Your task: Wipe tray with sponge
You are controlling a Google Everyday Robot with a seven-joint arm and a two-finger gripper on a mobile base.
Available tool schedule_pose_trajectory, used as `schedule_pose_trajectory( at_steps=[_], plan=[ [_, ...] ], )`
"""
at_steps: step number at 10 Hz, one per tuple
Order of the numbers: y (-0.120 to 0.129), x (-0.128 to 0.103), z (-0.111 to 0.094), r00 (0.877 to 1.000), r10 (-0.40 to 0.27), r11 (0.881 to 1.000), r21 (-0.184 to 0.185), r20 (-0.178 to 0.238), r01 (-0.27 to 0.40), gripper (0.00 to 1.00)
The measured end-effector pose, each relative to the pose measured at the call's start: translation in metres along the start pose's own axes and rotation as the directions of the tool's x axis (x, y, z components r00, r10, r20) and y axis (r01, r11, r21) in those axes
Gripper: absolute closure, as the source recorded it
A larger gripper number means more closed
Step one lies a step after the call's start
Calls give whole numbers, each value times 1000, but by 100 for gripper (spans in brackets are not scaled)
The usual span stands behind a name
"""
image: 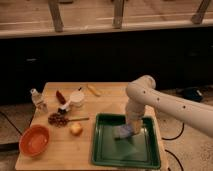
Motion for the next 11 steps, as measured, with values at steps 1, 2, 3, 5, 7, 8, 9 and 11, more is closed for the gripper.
schedule_pose_trajectory(
  at_steps=[1, 2, 3, 5, 7, 8, 9, 11],
  plan=[
    [3, 2, 1, 1000, 0, 1000, 0, -1, 0, 95],
    [4, 3, 1, 1000, 3, 1000, -2, -3, -3, 95],
    [3, 1, 3, 1000, -5, 1000, -5, -7, 5, 95],
    [0, -9, 7, 1000, -15, 1000, -9, -13, 15, 95],
    [1, -11, 9, 1000, -21, 1000, -6, -14, 21, 95],
    [2, -10, 9, 1000, -22, 1000, -7, -16, 22, 95],
    [1, -12, 10, 999, -30, 1000, -8, -18, 30, 95],
    [3, -14, 12, 999, -30, 1000, -9, -19, 30, 95]
  ],
)
